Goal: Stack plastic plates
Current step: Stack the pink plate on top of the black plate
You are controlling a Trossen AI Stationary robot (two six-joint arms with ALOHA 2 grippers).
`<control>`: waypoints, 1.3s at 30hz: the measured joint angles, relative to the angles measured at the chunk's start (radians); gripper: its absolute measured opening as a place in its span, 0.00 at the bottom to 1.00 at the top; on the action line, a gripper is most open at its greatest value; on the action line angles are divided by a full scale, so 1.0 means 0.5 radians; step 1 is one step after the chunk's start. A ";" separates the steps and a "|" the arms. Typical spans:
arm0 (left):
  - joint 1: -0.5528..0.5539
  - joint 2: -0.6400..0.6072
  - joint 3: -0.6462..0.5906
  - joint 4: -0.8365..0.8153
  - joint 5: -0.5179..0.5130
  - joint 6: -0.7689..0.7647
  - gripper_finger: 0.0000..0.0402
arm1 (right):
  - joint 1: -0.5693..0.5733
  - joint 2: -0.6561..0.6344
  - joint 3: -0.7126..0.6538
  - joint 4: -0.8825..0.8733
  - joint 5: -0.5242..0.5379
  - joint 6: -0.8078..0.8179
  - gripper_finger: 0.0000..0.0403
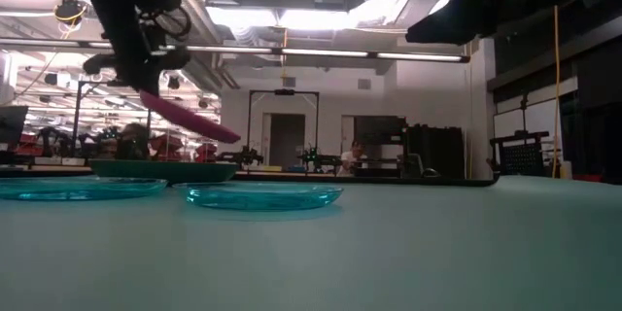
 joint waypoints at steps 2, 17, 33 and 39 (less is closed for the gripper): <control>0.042 0.008 -0.062 0.010 0.009 0.000 0.03 | 0.000 0.000 0.000 0.001 0.000 0.000 0.32; 0.231 0.010 -0.575 0.501 0.148 -0.027 0.03 | 0.001 0.000 0.000 0.002 0.005 0.000 0.32; 0.233 0.010 -0.644 0.500 0.158 -0.017 0.07 | 0.001 0.000 0.000 0.003 0.005 0.000 0.32; 0.233 0.011 -0.646 0.554 0.257 -0.016 0.20 | 0.001 0.000 0.000 0.003 0.004 0.001 0.32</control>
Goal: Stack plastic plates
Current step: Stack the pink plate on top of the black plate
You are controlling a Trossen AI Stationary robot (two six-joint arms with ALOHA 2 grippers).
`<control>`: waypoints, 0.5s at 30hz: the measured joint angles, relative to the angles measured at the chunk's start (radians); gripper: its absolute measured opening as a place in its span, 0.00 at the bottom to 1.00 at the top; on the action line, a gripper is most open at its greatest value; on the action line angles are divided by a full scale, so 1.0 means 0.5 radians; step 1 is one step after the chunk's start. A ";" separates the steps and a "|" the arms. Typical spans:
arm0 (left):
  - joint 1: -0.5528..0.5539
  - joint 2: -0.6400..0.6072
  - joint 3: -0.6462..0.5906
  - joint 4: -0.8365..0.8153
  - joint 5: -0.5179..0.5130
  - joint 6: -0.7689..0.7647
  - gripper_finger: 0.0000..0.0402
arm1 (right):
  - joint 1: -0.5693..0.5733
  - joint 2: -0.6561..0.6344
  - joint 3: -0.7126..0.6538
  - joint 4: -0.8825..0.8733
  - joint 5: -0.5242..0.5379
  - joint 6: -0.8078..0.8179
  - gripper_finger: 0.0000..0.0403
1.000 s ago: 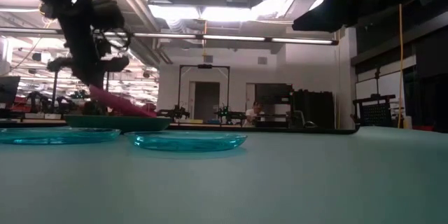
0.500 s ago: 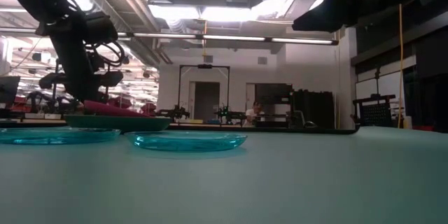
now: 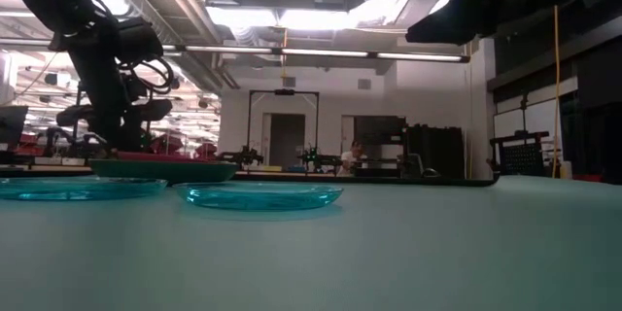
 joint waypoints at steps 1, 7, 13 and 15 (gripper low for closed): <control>0.000 0.000 0.000 0.002 0.005 0.000 0.21 | 0.000 0.000 0.000 0.000 0.000 -0.001 0.32; 0.000 0.000 0.000 0.047 0.139 -0.002 0.27 | 0.000 0.000 0.000 0.000 0.000 -0.001 0.32; 0.000 -0.001 0.000 0.130 0.219 -0.002 0.27 | 0.000 0.000 0.000 0.000 -0.003 0.000 0.32; -0.001 -0.001 0.000 0.142 0.225 -0.012 0.27 | 0.000 0.000 0.000 0.000 -0.003 0.000 0.32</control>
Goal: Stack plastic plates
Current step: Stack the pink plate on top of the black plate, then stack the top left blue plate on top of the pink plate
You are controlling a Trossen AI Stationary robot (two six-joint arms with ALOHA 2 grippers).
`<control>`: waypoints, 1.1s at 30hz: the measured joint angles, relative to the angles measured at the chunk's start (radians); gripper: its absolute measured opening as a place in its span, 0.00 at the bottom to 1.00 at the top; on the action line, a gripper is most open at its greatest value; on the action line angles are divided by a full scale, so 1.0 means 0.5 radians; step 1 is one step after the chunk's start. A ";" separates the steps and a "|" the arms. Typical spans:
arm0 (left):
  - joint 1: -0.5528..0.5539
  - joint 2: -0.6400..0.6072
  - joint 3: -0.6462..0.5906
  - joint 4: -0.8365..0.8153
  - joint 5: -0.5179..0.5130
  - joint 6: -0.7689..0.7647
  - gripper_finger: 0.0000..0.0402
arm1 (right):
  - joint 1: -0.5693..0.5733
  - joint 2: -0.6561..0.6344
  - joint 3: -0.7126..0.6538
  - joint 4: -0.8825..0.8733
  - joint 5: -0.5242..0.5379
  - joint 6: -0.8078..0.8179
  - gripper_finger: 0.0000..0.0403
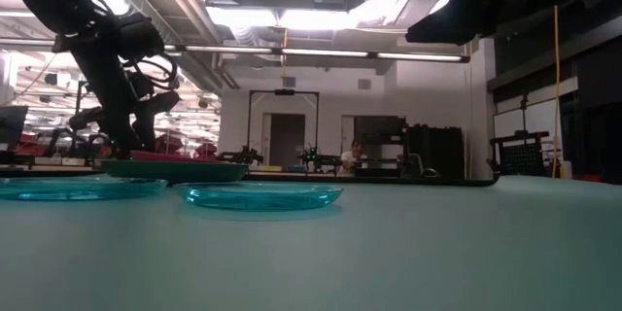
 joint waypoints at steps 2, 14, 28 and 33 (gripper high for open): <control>0.000 0.000 0.000 0.003 -0.001 -0.040 0.27 | 0.000 0.000 0.000 -0.001 0.000 0.000 0.32; -0.001 -0.085 0.001 0.008 -0.051 -0.042 0.27 | 0.000 0.000 0.000 -0.001 -0.024 0.000 0.32; -0.205 -0.584 0.003 0.002 0.230 0.100 0.27 | 0.000 0.000 0.000 -0.002 -0.025 0.000 0.32; -0.448 -0.616 0.003 -0.004 0.300 0.070 0.27 | 0.000 0.000 0.000 -0.002 -0.025 0.000 0.32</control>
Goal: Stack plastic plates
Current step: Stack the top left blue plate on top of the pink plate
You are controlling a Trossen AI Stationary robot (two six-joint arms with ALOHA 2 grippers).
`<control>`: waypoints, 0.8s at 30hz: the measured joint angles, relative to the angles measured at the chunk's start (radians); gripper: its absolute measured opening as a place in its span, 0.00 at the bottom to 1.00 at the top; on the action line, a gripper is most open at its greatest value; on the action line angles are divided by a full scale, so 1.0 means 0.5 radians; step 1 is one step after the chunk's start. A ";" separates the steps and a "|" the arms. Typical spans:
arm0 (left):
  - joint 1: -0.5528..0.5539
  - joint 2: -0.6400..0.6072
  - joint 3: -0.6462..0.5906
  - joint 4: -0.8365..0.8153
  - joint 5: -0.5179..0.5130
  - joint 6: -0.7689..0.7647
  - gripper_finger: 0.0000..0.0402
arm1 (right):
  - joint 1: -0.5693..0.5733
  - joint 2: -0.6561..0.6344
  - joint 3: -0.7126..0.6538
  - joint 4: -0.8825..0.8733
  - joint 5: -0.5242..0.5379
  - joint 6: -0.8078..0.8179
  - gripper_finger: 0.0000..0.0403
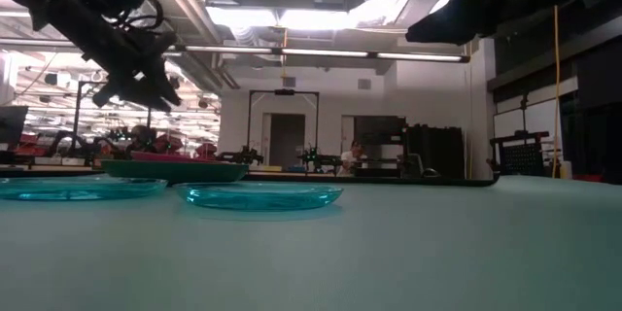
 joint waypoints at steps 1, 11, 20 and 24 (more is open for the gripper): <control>-0.057 0.000 0.000 -0.001 0.000 -0.001 0.27 | 0.000 0.000 0.000 0.001 0.000 0.000 0.32; -0.620 0.000 0.000 -0.002 -0.007 -0.145 0.27 | 0.000 0.000 0.000 -0.002 -0.001 0.000 0.32; -1.061 0.001 0.001 -0.208 -0.044 -0.450 0.27 | 0.000 0.000 0.000 -0.086 -0.006 0.000 0.32; -1.203 0.001 0.001 -0.362 -0.110 -0.584 0.27 | 0.000 0.000 0.000 -0.109 -0.006 0.000 0.32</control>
